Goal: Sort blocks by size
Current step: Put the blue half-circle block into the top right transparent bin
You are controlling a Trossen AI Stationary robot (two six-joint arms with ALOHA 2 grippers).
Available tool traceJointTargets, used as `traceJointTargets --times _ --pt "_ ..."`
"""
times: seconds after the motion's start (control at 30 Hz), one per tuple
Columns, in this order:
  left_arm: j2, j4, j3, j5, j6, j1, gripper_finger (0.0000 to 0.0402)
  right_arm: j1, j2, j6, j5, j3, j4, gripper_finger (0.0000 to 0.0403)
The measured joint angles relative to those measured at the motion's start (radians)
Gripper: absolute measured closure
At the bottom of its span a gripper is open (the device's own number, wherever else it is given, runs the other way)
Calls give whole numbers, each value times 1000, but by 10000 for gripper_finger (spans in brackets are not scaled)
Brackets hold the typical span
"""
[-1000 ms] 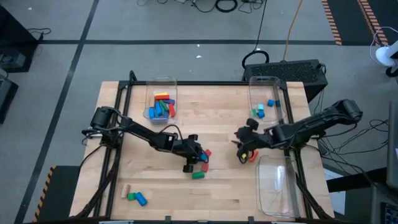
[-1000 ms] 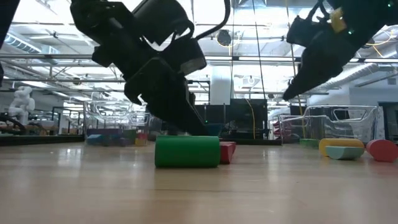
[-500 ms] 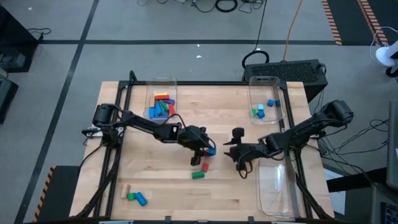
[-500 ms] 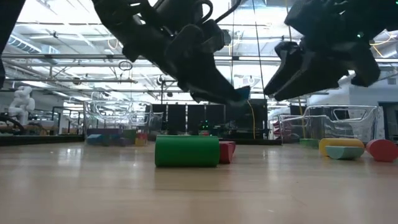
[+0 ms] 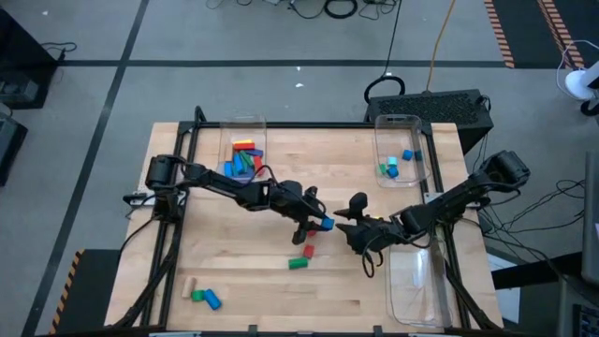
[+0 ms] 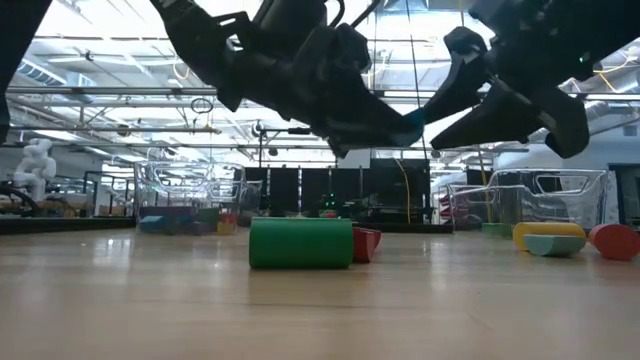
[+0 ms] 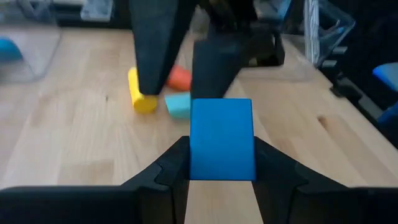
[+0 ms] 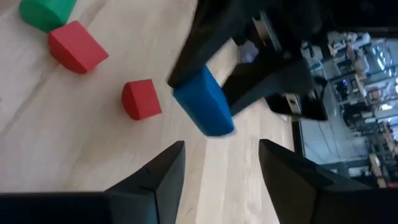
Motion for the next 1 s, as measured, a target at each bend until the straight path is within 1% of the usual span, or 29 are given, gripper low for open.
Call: traceJointTargets --times 0.2,0.3,0.43,0.53,0.67,0.87,1.0 --pt "35 85 10 38 -19 17 267 0 0 -60 -1 0 5 176" --pt "48 101 8 49 -37 23 267 -1 0 -114 -21 0 10 171" --pt "67 98 23 68 -45 30 267 -1 0 -202 -29 0 30 183" --pt "84 94 40 73 -45 30 267 -3 0 -241 -60 0 27 196" --pt "88 92 57 79 -45 31 267 -11 0 -247 -106 0 24 211" --pt "90 112 56 91 -45 36 267 -19 0 -261 -108 0 19 224" --pt "90 110 56 91 -46 36 267 -25 0 -277 -128 0 19 242"
